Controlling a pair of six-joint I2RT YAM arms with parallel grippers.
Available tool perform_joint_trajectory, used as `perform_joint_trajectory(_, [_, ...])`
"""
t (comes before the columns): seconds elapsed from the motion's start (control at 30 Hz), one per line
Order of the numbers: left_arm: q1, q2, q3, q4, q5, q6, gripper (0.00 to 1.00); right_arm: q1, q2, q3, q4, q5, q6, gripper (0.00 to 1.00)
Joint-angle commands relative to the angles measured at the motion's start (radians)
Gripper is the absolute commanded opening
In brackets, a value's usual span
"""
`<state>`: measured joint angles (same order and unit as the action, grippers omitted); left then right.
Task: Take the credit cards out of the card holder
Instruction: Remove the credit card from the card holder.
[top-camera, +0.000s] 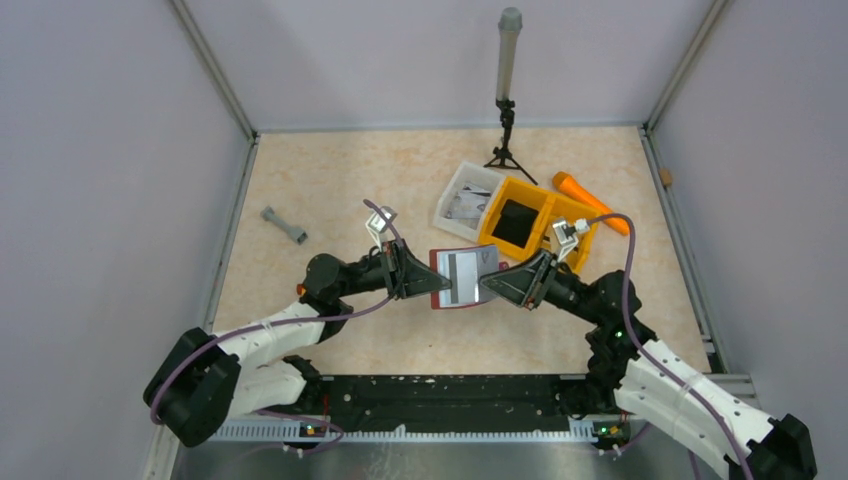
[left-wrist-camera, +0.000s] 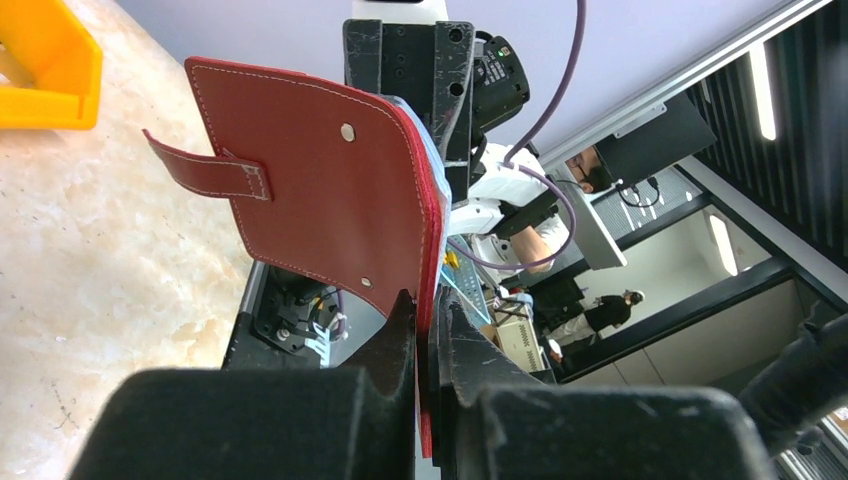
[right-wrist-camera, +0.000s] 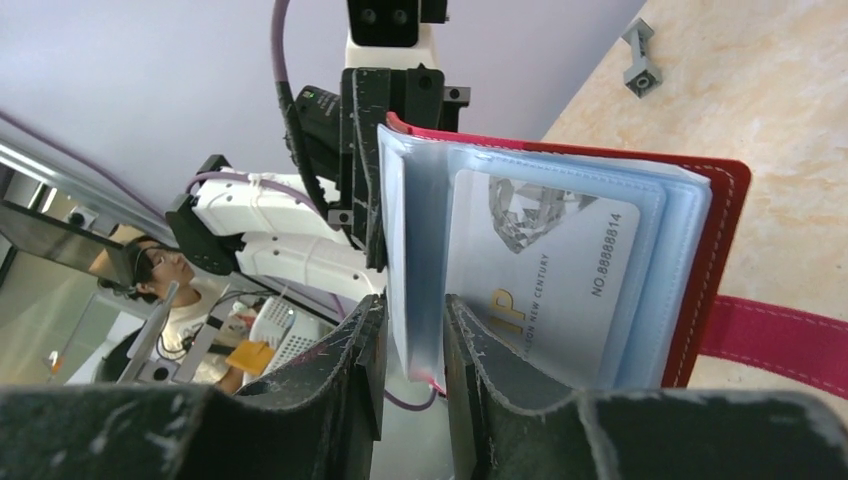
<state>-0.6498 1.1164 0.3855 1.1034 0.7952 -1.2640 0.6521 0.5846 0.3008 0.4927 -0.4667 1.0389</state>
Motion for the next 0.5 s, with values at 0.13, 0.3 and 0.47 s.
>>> perform_joint_trajectory(0.13, [-0.003,0.024,-0.002,0.116,0.010,-0.023,0.00,-0.003,0.041,-0.003,0.155,-0.055,0.032,0.28])
perform_joint_trajectory(0.3, [-0.004,0.042,0.004,0.140,0.015,-0.036,0.00,-0.003,0.070,-0.005,0.197,-0.066,0.051,0.24])
perform_joint_trajectory(0.47, [-0.004,0.052,0.004,0.154,0.019,-0.044,0.10,-0.004,0.069,-0.008,0.187,-0.053,0.054,0.00])
